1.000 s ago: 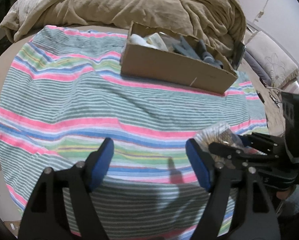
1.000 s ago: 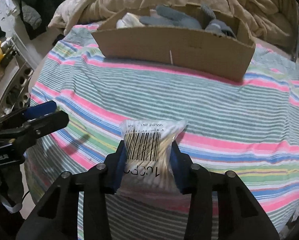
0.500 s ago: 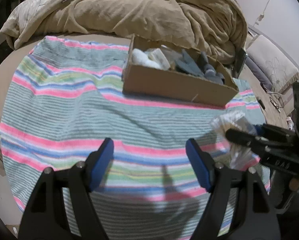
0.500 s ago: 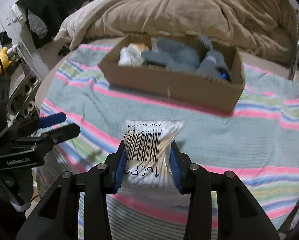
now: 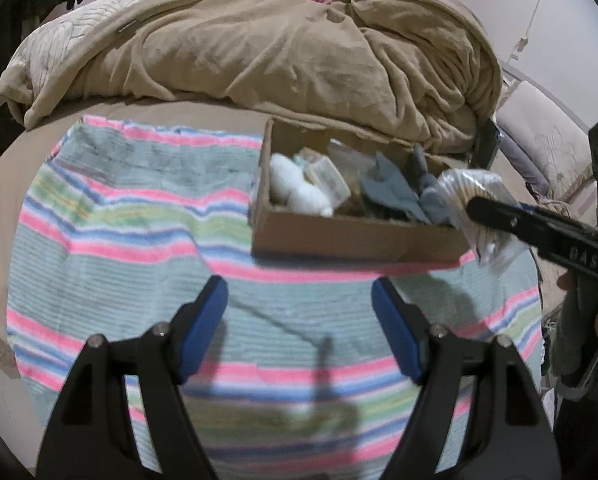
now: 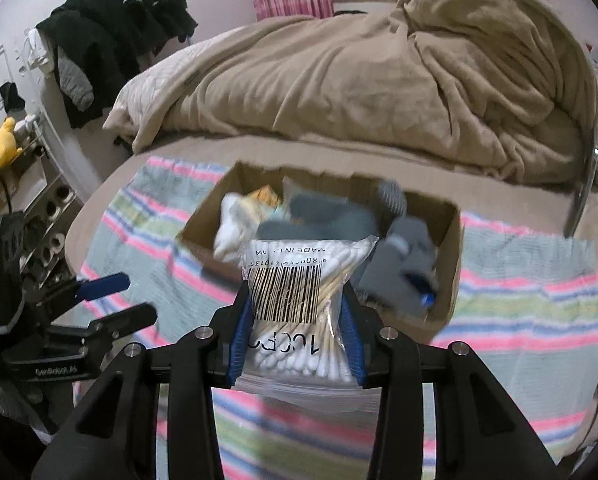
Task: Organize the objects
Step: 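Carry the cotton swab bag into the cardboard box and open the right tool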
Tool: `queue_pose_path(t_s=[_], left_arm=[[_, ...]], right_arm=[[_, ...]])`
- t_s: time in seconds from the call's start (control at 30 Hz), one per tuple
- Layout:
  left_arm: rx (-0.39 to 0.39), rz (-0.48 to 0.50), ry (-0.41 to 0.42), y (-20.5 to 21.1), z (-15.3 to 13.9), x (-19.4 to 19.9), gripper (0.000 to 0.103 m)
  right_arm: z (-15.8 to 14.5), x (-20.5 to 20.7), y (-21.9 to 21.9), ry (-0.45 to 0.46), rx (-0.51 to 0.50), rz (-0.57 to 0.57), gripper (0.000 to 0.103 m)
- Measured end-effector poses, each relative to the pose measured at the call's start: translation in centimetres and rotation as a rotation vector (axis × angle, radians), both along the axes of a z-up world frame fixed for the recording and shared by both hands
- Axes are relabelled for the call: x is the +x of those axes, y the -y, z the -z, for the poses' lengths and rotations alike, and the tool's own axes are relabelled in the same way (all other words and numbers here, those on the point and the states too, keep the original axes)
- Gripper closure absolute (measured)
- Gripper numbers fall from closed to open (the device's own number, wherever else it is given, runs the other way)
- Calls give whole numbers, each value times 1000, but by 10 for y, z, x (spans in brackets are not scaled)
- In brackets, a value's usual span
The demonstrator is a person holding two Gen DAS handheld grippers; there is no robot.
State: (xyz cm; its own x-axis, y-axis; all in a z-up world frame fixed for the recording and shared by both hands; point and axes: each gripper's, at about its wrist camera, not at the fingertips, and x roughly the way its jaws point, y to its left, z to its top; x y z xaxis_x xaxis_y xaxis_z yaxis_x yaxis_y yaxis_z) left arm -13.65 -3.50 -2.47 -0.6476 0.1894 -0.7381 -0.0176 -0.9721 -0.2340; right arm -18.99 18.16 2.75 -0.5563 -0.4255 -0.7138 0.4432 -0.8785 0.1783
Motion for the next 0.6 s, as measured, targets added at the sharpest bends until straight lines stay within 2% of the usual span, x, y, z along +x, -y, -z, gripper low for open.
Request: queue_pose_path(t_s=[0.17, 0.6], left_arm=[[-2, 1, -11, 2, -2, -16, 27], [0, -12, -13, 10, 6, -43, 27]], right_arm=[[3, -25, 2, -7, -3, 13, 61], [39, -67, 18, 29, 8, 30, 61]])
